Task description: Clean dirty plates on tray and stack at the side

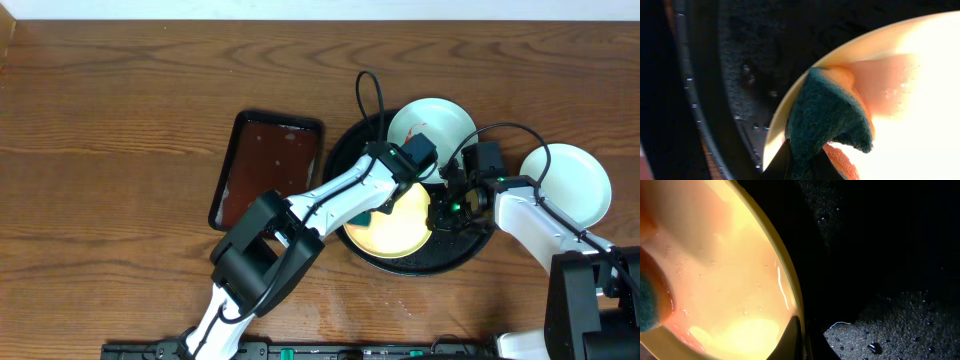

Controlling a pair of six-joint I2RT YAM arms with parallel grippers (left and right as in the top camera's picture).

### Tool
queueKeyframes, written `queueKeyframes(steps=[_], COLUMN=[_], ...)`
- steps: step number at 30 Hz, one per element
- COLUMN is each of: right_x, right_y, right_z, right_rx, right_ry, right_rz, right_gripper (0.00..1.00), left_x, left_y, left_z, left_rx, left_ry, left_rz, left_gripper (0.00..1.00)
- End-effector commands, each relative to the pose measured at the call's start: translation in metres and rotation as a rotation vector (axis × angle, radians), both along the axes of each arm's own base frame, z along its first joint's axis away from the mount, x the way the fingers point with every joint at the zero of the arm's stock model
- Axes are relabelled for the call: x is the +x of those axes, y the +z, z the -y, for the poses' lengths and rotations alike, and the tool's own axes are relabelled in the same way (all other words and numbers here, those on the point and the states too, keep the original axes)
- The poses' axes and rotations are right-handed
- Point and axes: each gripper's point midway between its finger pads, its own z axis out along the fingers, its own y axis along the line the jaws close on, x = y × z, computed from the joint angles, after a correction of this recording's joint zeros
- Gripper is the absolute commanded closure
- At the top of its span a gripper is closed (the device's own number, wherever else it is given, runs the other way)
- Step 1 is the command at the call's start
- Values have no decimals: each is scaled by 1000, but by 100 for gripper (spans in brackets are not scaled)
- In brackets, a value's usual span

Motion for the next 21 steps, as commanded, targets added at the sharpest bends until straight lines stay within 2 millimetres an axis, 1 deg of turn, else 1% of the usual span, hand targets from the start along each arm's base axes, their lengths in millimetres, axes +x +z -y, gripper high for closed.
queueKeyframes(steps=[1,9,13,15,18,20,21], right_x=[-7,-7,-7,-7,-7,-7,-7], right_y=[-11,-11,-11,-11,-11,-11,-11], right_z=[17,17,17,17,17,17,17], right_rx=[-96,-96,-96,-96,-96,-96,-96], right_ry=[-11,-11,-11,-11,-11,-11,-11], right_rz=[-29,-29,-27,-27,-28,-28,-27], right_gripper=[99,99,99,99,99,99,99], left_x=[-11,-34,-29,-23,-10,-7,-11], left_y=[-25,-21,-22,-23,-25,-26,-26], left_z=[-8,-34,-36,-31,-17,0,17], left_rx=[-37,53,45,18,-44,-128,-206], left_ry=[76,198,208,202,194,169,127], left_rz=[-124,-204,-198,-177,-132,-147,-188], left_gripper=[93,93,92,92,92,92,92])
